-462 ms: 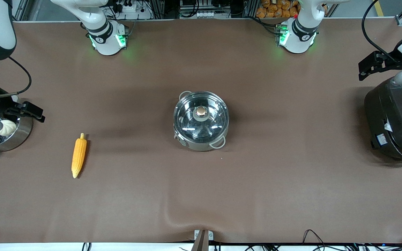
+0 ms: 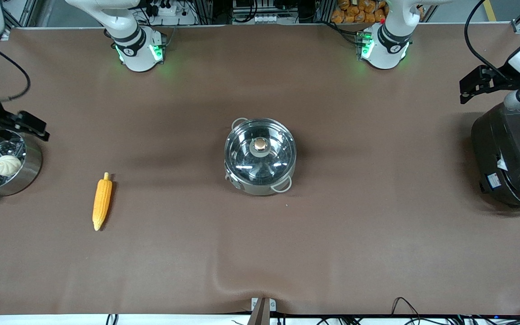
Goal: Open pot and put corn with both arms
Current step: 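Reach the right gripper to the corn while the left gripper reaches the lid knob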
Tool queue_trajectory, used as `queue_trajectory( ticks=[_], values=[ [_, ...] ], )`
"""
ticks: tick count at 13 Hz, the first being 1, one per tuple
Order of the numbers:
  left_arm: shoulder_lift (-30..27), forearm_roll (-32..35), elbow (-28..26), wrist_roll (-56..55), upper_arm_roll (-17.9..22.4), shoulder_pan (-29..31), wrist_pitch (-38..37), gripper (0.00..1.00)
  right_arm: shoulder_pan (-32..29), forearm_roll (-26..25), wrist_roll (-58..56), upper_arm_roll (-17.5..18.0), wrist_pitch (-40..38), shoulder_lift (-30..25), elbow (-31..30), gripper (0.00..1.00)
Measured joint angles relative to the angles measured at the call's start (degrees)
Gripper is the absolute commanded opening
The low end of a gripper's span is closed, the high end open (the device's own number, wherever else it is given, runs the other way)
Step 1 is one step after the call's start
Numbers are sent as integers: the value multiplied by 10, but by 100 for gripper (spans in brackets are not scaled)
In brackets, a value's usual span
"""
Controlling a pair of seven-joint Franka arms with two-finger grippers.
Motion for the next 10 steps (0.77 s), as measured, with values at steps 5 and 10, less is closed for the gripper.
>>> queue_trajectory(
  ticks=[5,10],
  values=[
    [25,-49,-11,-20,-25,-6,1,100,0,0,1,-1,-9,-3,4,100],
    [77,-68,-16,-139,-66,-36,64,100,0,0,2,-1,-11,1,-1,100]
  ],
)
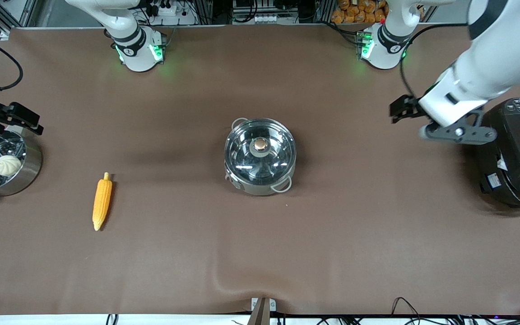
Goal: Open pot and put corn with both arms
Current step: 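Reach the right gripper to the corn while the left gripper reaches the lid knob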
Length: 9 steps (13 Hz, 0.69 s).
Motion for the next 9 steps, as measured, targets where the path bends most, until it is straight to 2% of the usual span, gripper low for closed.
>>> queue_trajectory(
  ticks=[3,9],
  values=[
    [32,-6,0,-73,-2,-34,24,100,-1,-1,0,-3,27,31,-22,100],
    [97,-1,3,-167,-2,-116,59,100,-13,-2,-6,-7,200,127,-74,100]
  ],
)
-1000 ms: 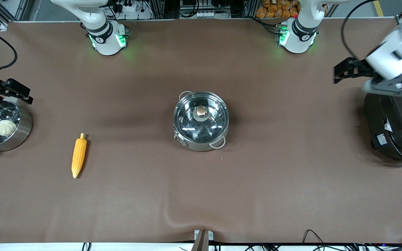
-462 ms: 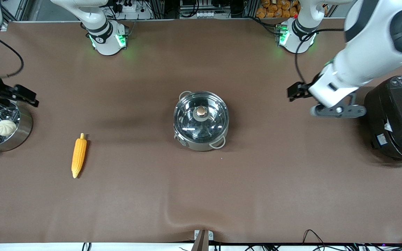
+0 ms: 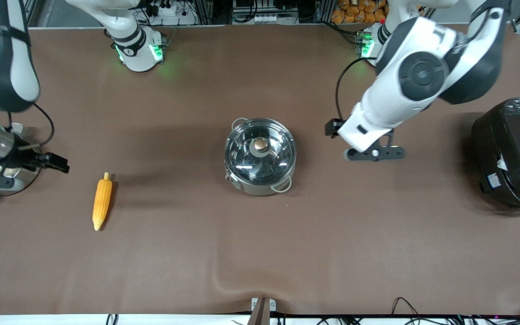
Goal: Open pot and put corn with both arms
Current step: 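Reach the right gripper to the corn while the left gripper reaches the lid knob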
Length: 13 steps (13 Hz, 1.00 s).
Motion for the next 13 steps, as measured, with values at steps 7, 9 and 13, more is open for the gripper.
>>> queue_trajectory(
  ticks=[7,9,13],
  values=[
    [68,22,23,-148,1,-104,52,100,-6,0,-23,0,177,96,-59,100],
    [75,33,28,-174,2,-141,72,100,-6,0,-24,0,204,121,-59,100],
    [106,86,29,-229,4,-195,144,100,-6,0,-25,2,264,172,-61,100]
  ],
)
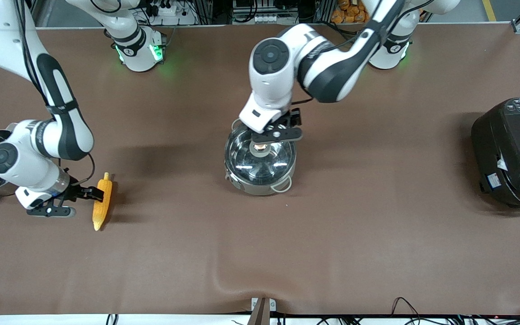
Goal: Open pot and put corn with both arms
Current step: 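Grasp the corn with the right gripper while the left gripper grasps the knob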
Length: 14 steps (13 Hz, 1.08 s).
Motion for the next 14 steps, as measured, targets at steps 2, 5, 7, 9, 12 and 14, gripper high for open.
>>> queue_trajectory(
  ticks=[2,5,7,9,12,14],
  values=[
    [20,19,0,1,0,-5,24,100,0,0,0,1,22,28,0,100],
    [35,22,1,12,4,-4,58,100,2,0,0,2,27,52,0,88],
    [45,31,1,14,4,-5,74,100,5,0,0,2,25,55,0,54],
    [60,45,2,14,4,-10,94,100,7,0,0,3,23,55,0,18],
    [75,47,8,14,4,-18,105,100,7,1,1,3,7,53,3,0],
    [78,47,14,14,4,-20,105,100,7,1,1,3,-10,52,7,0]
  ],
)
